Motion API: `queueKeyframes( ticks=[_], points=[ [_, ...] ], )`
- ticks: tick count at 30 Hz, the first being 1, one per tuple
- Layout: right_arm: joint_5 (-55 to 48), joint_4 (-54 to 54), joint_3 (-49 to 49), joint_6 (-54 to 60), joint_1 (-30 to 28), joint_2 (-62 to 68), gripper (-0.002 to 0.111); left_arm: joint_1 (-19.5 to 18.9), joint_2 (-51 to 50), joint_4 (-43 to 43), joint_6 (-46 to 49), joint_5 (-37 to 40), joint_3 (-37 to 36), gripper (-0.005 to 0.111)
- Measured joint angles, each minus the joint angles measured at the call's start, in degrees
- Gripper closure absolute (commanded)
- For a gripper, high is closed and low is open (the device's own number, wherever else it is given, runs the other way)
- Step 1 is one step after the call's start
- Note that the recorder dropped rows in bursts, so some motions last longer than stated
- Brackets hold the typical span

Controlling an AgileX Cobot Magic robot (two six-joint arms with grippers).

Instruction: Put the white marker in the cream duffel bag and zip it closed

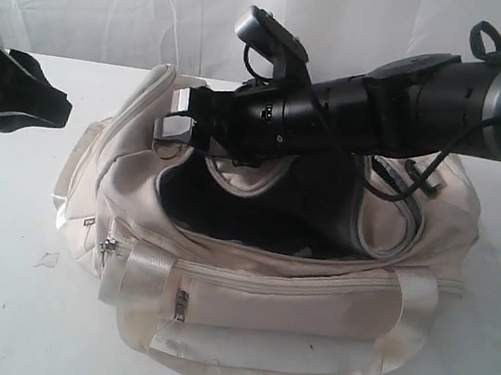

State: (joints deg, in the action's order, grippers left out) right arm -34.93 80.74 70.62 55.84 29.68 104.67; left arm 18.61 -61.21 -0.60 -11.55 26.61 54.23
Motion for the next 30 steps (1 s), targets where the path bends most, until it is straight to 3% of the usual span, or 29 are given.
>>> queueKeyframes(
  ticks=[16, 26, 30],
  points=[
    [-3.6, 1.2, 3.6, 1.3, 0.0, 1.3, 0.051, 0.0, 0.0, 0.0, 0.0, 0.1, 0.0, 0.057],
    [-6.1, -29.4, 9.1, 0.3, 0.4, 1.3, 0.055, 0.0, 0.0, 0.0, 0.0, 0.3, 0.0, 0.057],
    [-4.6, -34.9, 10.4, 0.3, 0.5, 1.3, 0.056, 0.0, 0.0, 0.0, 0.0, 0.4, 0.0, 0.057]
  ],
)
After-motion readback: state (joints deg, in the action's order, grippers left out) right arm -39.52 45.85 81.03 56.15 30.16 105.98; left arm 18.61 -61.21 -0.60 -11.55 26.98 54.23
